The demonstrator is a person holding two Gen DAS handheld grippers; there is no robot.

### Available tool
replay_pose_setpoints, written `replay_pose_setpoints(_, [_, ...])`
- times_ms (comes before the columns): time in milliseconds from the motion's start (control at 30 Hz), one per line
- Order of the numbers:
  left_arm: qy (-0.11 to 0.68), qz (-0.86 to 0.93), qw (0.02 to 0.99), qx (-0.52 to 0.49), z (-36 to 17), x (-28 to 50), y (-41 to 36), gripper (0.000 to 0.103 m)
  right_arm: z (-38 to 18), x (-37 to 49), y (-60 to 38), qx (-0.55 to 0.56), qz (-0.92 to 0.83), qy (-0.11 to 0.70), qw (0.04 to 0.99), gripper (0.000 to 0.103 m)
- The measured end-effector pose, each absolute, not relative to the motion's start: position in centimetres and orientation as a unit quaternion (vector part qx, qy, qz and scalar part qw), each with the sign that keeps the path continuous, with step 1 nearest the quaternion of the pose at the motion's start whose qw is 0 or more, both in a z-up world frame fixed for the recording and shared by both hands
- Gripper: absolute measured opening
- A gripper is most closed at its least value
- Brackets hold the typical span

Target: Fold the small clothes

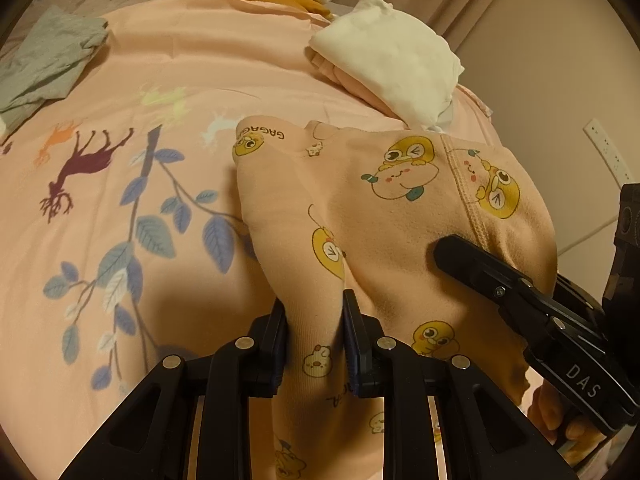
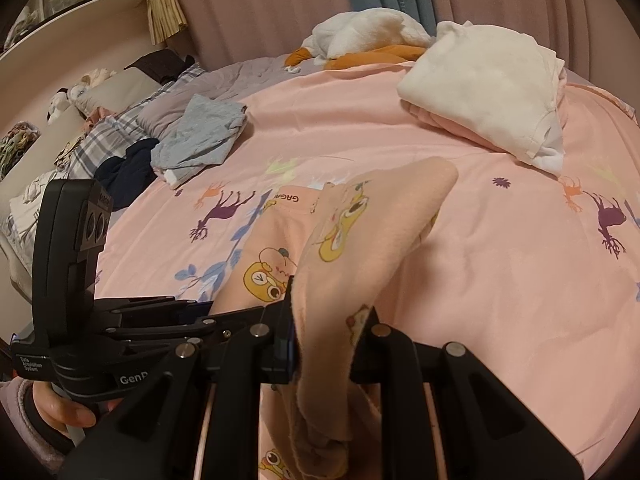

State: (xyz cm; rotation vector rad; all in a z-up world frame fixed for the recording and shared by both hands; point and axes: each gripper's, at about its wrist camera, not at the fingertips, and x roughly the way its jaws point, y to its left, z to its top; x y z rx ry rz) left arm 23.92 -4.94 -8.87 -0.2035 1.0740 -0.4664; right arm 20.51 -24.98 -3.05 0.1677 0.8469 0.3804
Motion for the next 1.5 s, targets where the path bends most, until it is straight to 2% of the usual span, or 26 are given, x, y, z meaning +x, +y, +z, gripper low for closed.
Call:
replay_pose_setpoints(800, [0.509, -0.209, 0.829, -0.102, -7.8, 21.4, -3.3, 0.022, -2.6, 16.3, -22.4, 0.079, 0.203, 0.417, 0.883, 0.018])
replay_pose_setpoints(1500, [0.540, -0.196, 0.813, -0.094, -10.4, 22.0, -3.1, 0.022, -7.1, 17.4, -23.8, 0.121, 0.189, 0.469, 0.854, 0.019])
